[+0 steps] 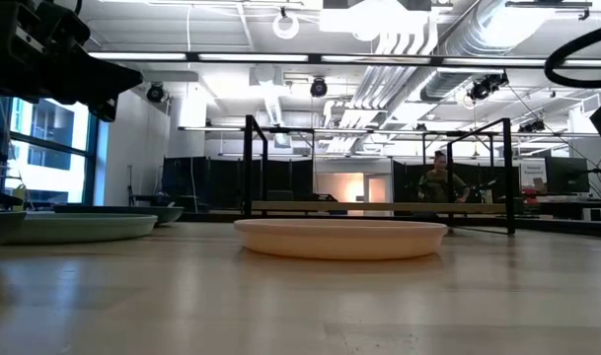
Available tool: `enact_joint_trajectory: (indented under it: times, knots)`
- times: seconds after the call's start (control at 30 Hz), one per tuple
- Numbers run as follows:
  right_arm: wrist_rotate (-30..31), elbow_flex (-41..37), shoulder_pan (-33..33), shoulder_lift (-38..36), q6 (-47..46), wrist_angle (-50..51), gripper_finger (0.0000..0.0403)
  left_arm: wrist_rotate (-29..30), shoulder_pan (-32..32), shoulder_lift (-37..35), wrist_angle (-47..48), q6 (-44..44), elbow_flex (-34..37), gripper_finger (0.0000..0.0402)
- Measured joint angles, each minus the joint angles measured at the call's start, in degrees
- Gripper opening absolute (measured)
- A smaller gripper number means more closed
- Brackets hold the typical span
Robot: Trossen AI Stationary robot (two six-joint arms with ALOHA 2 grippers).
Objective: Place and stack plates onto a shelf
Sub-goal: Put the pink plate on the shelf
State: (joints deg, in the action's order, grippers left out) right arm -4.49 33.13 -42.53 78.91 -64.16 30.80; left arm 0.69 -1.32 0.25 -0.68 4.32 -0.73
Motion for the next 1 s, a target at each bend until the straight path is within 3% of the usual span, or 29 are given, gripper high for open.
enact_joint_trajectory:
  times: [0.13,0.27,0.33,0.77,0.9,1.0]
  knots:
    - [0.25,0.04,0.04,0.80,-0.14,0.67,0.0148,-0.02,0.01,0.00,0.01,0.00,0.00,0.0001]
    - [0.35,-0.14,0.10,-0.45,-0.31,1.79,0.0044,-0.01,0.00,0.00,-0.01,0.00,0.00,0.0001]
    - [-1.10,-0.18,0.22,-1.14,-0.40,0.76,0.0014,0.00,0.02,0.00,0.01,0.00,0.00,0.0001]
    - [-2.84,-0.31,4.90,-12.43,-3.86,-0.79,0.0001,-0.02,0.02,0.00,0.01,0.00,0.00,0.0001]
    - [0.16,-0.31,10.44,-17.73,-5.89,-5.33,0.0000,-0.02,0.01,0.00,0.01,0.00,0.00,0.0001]
    - [6.45,-0.31,16.60,-20.19,-9.92,-8.09,0.0000,-0.02,0.00,0.00,0.01,0.00,0.00,0.0001]
